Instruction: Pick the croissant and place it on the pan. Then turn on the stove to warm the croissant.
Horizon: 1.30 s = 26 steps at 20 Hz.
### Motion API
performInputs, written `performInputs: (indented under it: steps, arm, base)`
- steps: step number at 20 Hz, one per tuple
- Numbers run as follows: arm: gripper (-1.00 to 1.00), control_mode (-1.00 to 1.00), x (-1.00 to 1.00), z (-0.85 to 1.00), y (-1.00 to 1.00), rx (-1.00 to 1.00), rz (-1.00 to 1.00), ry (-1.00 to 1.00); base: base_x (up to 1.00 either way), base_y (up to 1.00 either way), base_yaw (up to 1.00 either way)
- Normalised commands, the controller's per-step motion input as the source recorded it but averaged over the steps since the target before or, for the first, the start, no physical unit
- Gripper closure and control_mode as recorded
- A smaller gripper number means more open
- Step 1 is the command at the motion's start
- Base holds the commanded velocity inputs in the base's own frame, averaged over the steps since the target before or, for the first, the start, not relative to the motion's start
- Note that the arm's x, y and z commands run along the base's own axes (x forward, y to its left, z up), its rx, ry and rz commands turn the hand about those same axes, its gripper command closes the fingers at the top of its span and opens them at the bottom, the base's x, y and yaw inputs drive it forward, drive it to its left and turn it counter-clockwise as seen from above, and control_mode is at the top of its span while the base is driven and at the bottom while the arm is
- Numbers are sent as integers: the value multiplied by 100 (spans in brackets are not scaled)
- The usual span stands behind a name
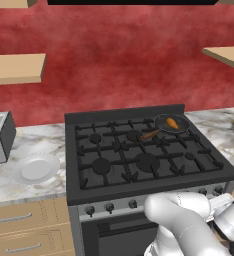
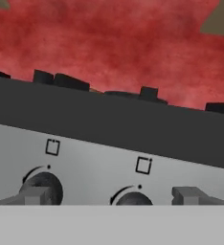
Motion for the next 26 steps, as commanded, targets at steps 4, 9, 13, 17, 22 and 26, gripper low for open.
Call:
performInputs:
  steps: [4,9,13,17,22,26]
  arm:
    - [-100,-100,6,-12,-5,0,0,0]
    - [-100,-100,8,-10,-14,0,0,0]
    - [-100,-100,8,-12,-12,0,0,0]
    - [-100,-100,5,-13,0,0,0,0]
    - [-100,-100,4,-12,0,0,0,0]
    - [-100,-100,9,-1,0,0,0,0]
  base:
    - [0,0,0]
    - [0,0,0]
    - [0,0,0]
    - [0,0,0]
    - [0,0,0]
    - [0,0,0]
